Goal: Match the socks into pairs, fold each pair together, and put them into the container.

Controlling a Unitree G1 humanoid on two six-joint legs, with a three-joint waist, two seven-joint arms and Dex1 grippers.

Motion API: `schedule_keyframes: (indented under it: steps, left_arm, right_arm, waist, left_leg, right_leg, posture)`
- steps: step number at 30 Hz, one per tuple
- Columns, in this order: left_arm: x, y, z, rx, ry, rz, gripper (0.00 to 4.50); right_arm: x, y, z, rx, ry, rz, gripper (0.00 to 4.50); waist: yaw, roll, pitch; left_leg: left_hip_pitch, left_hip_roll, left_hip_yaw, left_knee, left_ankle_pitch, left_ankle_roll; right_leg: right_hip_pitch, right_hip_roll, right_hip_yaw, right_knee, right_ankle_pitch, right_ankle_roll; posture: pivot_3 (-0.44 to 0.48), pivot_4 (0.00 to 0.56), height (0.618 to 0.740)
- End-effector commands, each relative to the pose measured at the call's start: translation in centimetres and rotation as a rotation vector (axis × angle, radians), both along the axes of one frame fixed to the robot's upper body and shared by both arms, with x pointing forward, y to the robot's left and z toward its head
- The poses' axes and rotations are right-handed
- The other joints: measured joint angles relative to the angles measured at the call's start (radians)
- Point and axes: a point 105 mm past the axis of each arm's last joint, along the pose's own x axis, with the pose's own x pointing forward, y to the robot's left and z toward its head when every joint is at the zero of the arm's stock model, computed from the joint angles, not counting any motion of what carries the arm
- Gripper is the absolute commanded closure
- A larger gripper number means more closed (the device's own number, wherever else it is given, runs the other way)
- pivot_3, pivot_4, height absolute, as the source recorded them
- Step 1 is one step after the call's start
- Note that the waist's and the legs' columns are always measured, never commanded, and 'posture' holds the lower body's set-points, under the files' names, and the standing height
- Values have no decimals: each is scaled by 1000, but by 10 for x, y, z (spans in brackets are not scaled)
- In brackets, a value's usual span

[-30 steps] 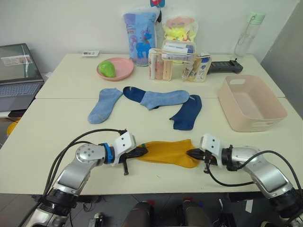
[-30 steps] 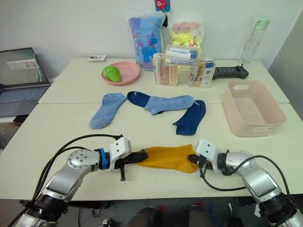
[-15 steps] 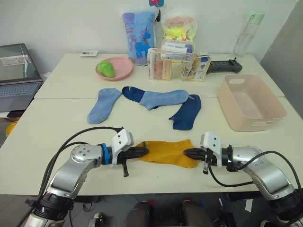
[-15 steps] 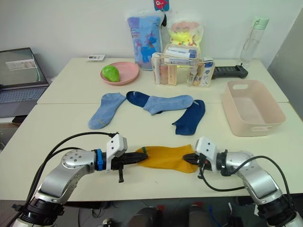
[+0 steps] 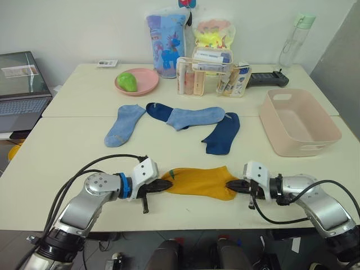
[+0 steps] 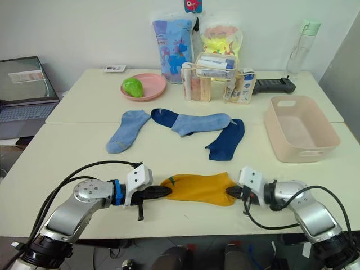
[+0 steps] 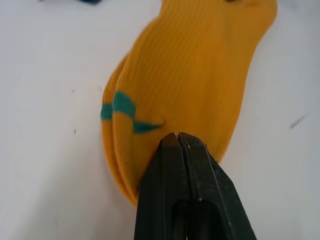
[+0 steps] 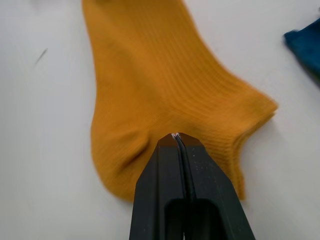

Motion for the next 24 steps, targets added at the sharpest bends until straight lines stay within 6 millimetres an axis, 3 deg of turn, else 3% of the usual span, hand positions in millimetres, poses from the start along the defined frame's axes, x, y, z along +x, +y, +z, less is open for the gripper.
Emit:
schedule_keyframes:
  steps: [1,7,11,18,24]
  left_arm:
    - [8,-12,23,-93,-39,16,4500]
    - [30,-11,14,-38,-65,119,4500]
    - [42,0,5,-41,-128,210,4500]
    - [32,4,-5,-68,-105,201,4500]
    - [25,15,-13,-36,-102,196,4500]
  right_arm:
    - [15,9,20,56,-86,-26,4457]
    - [29,14,8,35,-100,-89,4457]
    - [34,0,-8,-18,-84,-162,4457]
    - [28,-4,-16,-26,-68,-164,4457]
    - [25,-6,4,61,-50,-175,4457]
  waist:
    - [-1,0,0]
    - [-1,0,0]
    - [0,0,0]
    - [-1,0,0]
    - [0,0,-1]
  left_leg:
    - [0,0,0,0,0,0]
    - [0,0,0,0,0,0]
    - [0,0,0,0,0,-1]
    - [0,0,0,0,0,-1]
    - [0,0,0,0,0,-1]
  right_leg:
    - [0,0,0,0,0,0]
    - [0,0,0,0,0,0]
    - [0,0,0,0,0,0]
    - [0,0,0,0,0,0]
    - [0,0,0,0,0,0]
  posture:
    - [0,150,740]
    - [0,150,740]
    - [0,150,740]
    - [0,150,740]
    - [0,150,740]
